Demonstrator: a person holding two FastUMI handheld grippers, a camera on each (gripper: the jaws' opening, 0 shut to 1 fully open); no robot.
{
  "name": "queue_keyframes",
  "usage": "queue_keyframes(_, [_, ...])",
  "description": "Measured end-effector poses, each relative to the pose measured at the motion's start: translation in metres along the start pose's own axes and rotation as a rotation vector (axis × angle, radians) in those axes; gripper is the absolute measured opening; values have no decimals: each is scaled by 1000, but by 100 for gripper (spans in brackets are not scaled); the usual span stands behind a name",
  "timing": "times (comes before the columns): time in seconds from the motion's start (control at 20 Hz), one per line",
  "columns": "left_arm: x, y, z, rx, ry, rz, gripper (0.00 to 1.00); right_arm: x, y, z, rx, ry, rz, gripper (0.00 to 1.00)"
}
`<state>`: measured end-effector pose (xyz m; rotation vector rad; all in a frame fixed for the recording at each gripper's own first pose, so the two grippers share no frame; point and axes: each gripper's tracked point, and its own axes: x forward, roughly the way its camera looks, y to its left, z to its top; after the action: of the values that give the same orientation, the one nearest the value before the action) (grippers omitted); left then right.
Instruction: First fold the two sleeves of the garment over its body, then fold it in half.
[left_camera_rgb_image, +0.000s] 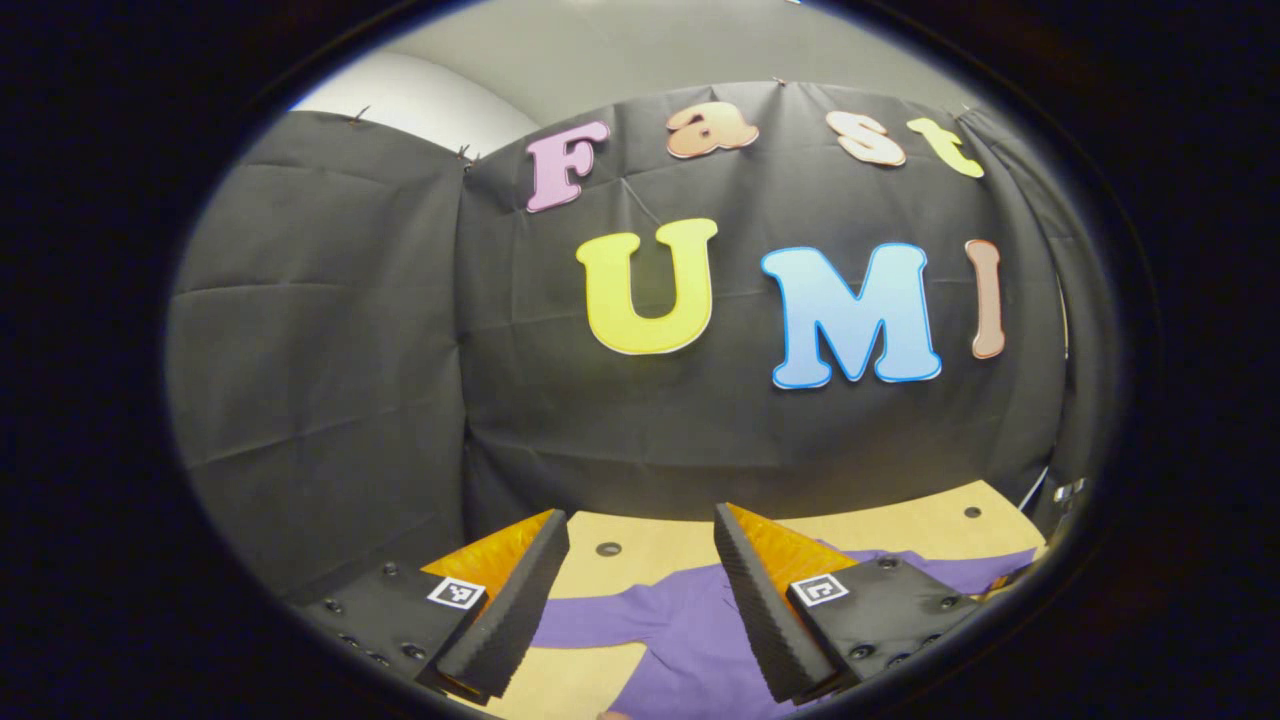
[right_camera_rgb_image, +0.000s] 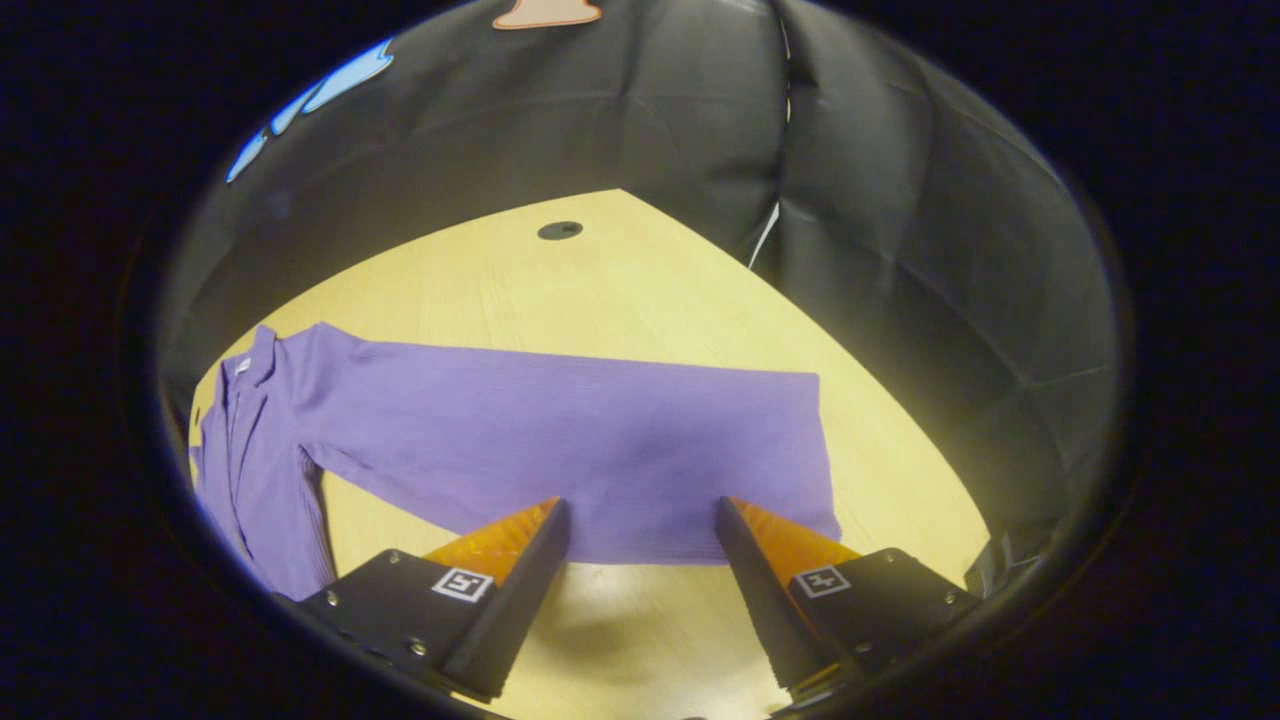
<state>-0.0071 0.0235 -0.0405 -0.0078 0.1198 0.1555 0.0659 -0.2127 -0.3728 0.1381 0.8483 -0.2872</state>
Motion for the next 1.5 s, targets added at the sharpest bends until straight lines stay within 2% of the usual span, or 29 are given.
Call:
queue_keyframes(0.15, [2,-4,-2,-12,7,-5,94,3,5,1,-34,9,33,92])
queue_keyframes(0.2, [2,-6,-3,-14,10,-8,94,2,8,3,-48,4,48,80])
queue_keyframes(0.25, [3,-7,-4,-14,11,-10,94,2,13,3,-57,5,64,76])
queue_keyframes(0.35, [4,-7,-4,-10,12,-10,94,4,23,6,-39,12,91,48])
queue_keyframes(0.4, [4,-7,-3,-8,12,-10,94,6,25,6,-17,22,101,25])
queue_keyframes(0.45, [4,-5,-3,-8,11,-9,94,6,25,8,5,30,94,23])
queue_keyframes(0.5, [4,-5,-3,-9,13,-8,94,8,24,7,16,40,94,10])
queue_keyframes(0.55, [5,-5,-5,-12,16,-9,94,3,25,9,26,51,90,10])
queue_keyframes(0.6, [6,-5,-6,-17,19,-13,94,6,24,8,23,64,87,4])
queue_keyframes(0.7, [7,-7,-9,-25,27,-20,94,6,26,10,9,79,75,1])
queue_keyframes(0.95, [7,-8,-10,-28,27,-41,95,-12,50,16,-53,47,110,0])
queue_keyframes(1.3, [7,7,-14,-49,26,-58,94,-54,139,30,-157,-28,261,0])
queue_keyframes(1.5, [2,29,-16,-45,24,-47,94,-75,199,37,-193,-62,335,0])
